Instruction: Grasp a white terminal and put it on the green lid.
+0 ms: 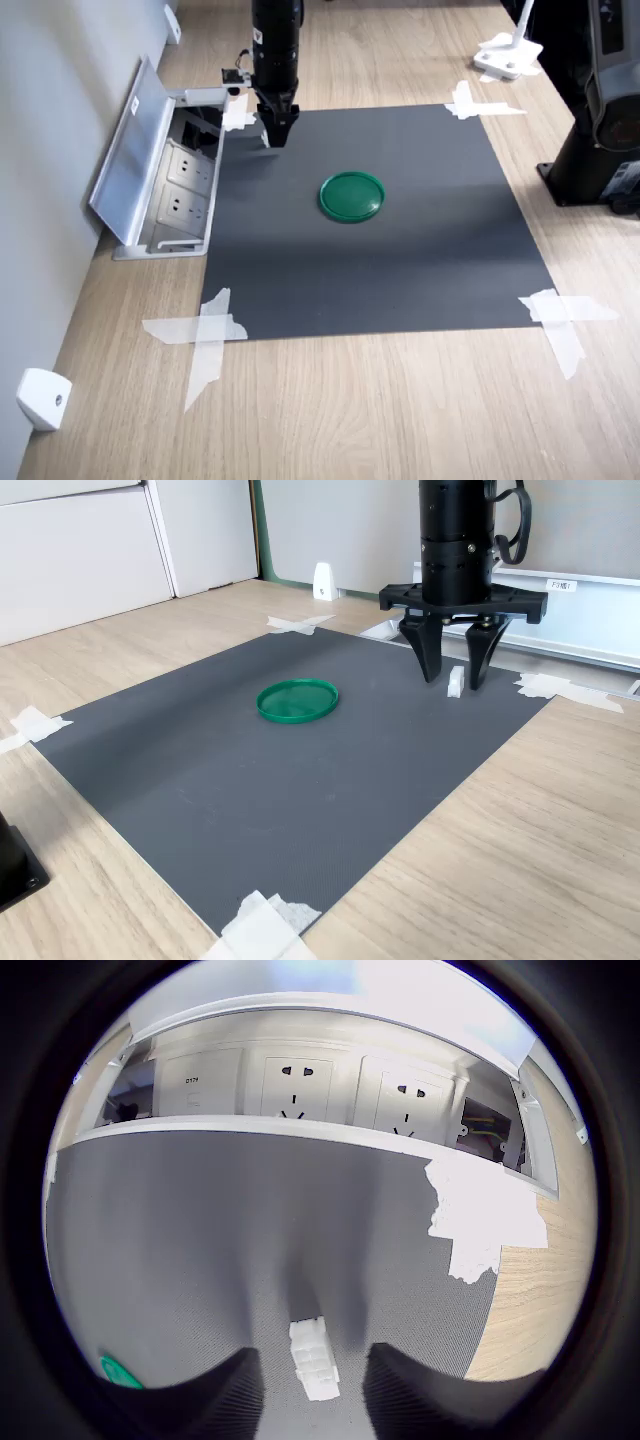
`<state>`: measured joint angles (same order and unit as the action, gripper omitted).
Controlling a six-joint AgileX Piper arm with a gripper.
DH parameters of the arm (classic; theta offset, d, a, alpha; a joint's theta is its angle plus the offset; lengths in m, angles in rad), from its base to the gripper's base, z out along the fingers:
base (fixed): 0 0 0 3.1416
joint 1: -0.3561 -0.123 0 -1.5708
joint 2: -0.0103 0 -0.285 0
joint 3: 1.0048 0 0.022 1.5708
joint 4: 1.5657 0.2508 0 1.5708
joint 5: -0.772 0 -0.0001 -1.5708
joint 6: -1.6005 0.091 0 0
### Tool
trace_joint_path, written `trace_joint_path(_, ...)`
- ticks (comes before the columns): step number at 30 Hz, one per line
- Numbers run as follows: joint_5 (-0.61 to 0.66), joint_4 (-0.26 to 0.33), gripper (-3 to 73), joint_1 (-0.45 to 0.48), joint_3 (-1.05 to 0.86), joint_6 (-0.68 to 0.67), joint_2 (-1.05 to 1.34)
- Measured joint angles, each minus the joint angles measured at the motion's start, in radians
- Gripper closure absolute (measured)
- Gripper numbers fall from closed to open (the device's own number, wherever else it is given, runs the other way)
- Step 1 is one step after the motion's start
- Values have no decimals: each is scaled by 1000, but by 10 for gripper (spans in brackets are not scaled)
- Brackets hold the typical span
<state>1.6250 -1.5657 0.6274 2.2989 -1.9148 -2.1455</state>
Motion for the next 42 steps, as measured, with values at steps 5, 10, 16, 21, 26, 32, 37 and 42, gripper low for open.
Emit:
trace_joint_path(5, 0, 11, 553, 0, 1, 0, 0)
trace_joint_path(10, 2, 10, 612, 0, 1, 0, 1)
trace_joint_path(16, 32, 6, 612, 0, -35, -4, 75)
trace_joint_path(21, 34, 40, 612, -5, -137, -50, 194)
trace_joint_path(26, 20, 40, 612, -87, -306, -83, 314)
trace_joint_path(32, -19, 44, 612, -223, -448, -82, 393)
trace_joint_path(37, -54, 45, 612, -263, -520, -32, 397)
trace_joint_path(42, -97, 46, 612, -267, -571, -20, 398)
